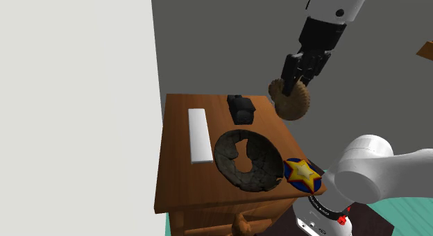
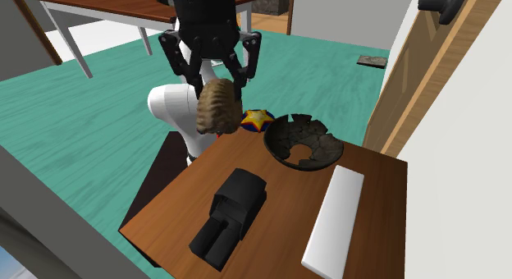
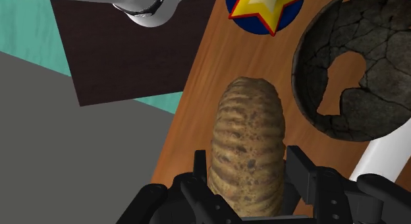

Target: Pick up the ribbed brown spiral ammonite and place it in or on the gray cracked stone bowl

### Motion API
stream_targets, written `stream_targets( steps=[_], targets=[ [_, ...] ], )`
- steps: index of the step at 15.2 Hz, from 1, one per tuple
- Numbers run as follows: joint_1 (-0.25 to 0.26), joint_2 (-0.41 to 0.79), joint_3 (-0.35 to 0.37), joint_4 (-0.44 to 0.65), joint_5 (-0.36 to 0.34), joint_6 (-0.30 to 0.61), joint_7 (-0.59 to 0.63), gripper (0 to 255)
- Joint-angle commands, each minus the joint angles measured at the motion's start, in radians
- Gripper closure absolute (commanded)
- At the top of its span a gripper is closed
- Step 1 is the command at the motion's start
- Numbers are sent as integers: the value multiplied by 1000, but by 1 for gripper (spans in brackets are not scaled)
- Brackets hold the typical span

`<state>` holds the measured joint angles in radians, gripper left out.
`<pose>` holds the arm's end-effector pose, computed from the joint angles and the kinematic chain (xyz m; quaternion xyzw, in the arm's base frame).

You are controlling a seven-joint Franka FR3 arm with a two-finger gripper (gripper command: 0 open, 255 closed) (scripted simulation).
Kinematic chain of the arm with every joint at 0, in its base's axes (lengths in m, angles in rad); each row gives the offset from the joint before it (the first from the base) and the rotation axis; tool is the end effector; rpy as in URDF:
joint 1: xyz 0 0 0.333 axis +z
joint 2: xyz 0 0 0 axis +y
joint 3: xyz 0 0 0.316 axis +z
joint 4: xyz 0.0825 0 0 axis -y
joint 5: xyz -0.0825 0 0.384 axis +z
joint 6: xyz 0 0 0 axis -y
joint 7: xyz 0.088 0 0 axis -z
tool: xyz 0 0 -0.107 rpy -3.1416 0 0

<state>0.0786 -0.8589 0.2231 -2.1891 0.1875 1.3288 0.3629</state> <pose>0.2352 0.1347 0.6567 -0.9988 0.0474 0.0104 0.0042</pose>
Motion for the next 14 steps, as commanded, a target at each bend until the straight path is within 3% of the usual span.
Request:
stream_targets(
  steps=[1, 2, 14],
  targets=[
    [-2, 12, -4, 36, -4, -24, 1, 255],
    [-3, 17, -5, 49, -5, -32, 1, 255],
    [-7, 182, 287, 272, 153, -22, 303, 255]
  ],
)
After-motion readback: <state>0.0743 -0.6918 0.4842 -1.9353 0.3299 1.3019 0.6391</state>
